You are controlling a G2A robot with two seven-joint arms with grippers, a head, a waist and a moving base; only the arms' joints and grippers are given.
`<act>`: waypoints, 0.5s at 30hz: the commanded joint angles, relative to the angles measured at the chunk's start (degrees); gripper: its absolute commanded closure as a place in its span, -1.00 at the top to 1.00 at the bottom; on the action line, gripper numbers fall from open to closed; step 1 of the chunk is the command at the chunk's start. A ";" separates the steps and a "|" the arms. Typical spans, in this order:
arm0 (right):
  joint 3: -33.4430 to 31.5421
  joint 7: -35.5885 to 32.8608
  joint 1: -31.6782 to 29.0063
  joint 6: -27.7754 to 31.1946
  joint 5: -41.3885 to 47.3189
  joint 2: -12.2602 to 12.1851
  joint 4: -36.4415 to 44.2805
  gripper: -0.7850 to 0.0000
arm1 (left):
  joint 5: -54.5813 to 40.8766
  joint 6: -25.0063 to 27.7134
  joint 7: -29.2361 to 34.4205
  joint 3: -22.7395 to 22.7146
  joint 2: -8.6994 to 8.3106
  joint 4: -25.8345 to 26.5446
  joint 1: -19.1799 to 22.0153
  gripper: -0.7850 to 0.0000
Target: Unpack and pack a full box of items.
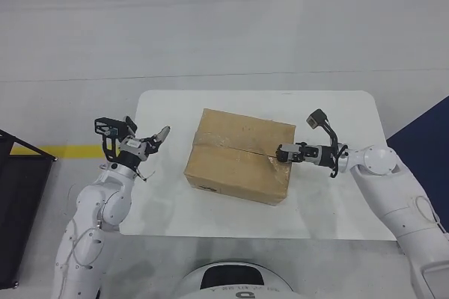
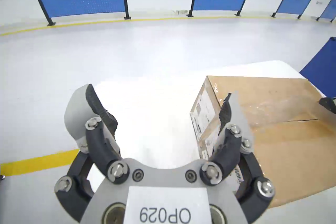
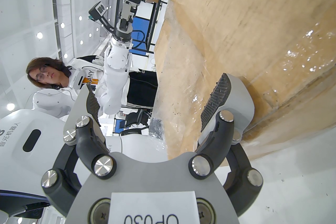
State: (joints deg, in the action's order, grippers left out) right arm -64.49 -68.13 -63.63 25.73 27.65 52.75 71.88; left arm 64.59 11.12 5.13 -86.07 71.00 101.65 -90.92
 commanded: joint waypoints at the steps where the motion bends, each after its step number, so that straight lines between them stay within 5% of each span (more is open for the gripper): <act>1: 0.00 0.00 0.00 0.00 0.00 0.00 0.00 1.00 | 0.34 0.55 0.35 0.81 0.03 -1.61 1.26 1.00; 15: 0.00 0.00 0.00 0.00 0.00 0.00 0.00 1.00 | 5.50 -3.73 2.15 8.16 1.05 -15.78 12.04 1.00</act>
State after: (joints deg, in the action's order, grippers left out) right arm -64.49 -68.13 -63.63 25.73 27.65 52.75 71.88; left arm 69.98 7.93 7.39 -78.60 71.91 86.57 -79.50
